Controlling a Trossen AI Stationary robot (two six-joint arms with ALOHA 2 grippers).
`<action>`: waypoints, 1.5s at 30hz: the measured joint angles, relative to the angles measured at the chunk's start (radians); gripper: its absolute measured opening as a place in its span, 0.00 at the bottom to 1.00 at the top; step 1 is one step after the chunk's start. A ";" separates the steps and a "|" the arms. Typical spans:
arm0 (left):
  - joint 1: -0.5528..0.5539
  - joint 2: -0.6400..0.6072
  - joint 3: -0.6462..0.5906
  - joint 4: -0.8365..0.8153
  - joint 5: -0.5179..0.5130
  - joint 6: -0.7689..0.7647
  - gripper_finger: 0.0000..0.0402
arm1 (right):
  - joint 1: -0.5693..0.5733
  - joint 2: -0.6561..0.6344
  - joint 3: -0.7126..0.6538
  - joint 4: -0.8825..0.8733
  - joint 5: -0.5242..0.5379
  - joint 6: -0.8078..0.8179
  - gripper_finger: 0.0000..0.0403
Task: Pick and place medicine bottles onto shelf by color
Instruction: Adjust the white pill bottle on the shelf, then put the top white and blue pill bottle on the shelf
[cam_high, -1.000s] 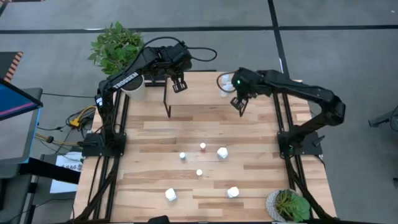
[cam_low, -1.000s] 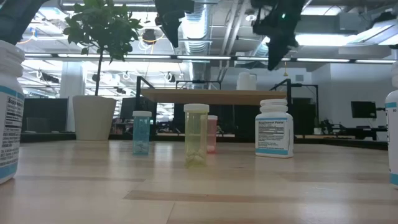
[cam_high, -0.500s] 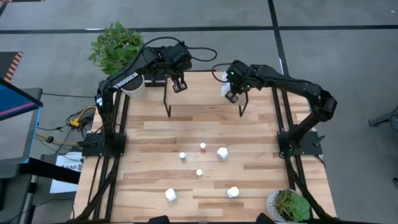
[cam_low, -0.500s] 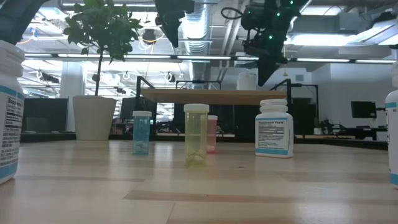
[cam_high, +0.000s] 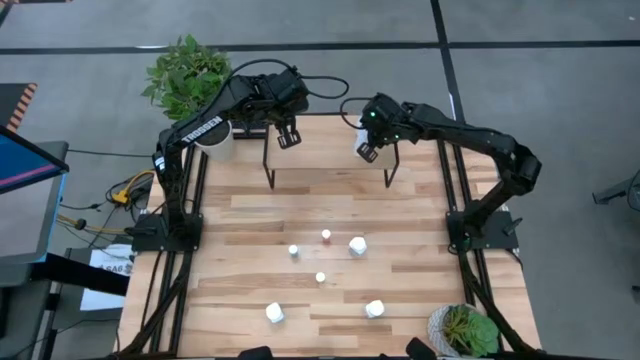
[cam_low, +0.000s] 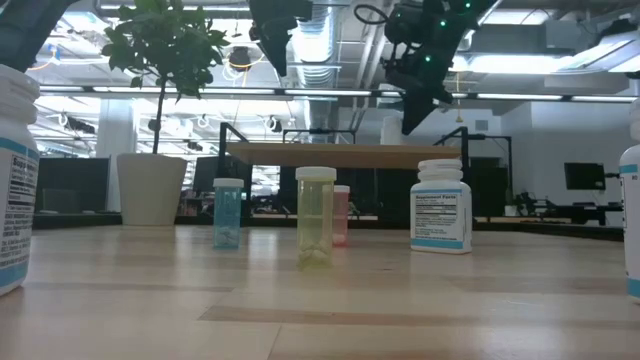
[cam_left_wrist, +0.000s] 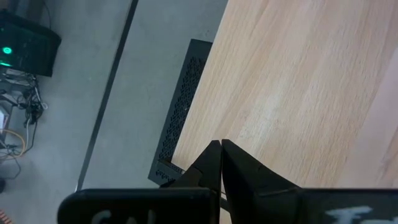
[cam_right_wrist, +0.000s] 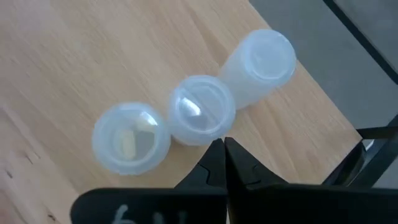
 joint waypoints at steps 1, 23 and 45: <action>0.000 0.000 0.000 0.000 0.000 0.000 0.00 | 0.000 0.000 0.000 0.000 0.000 0.000 0.01; 0.000 0.000 0.000 -0.021 0.002 -0.018 0.00 | 0.163 -0.270 0.149 -0.294 0.000 0.106 0.05; -0.107 -0.033 0.000 -0.172 0.371 -0.109 0.06 | 0.960 -0.349 0.119 -0.397 0.003 0.556 0.38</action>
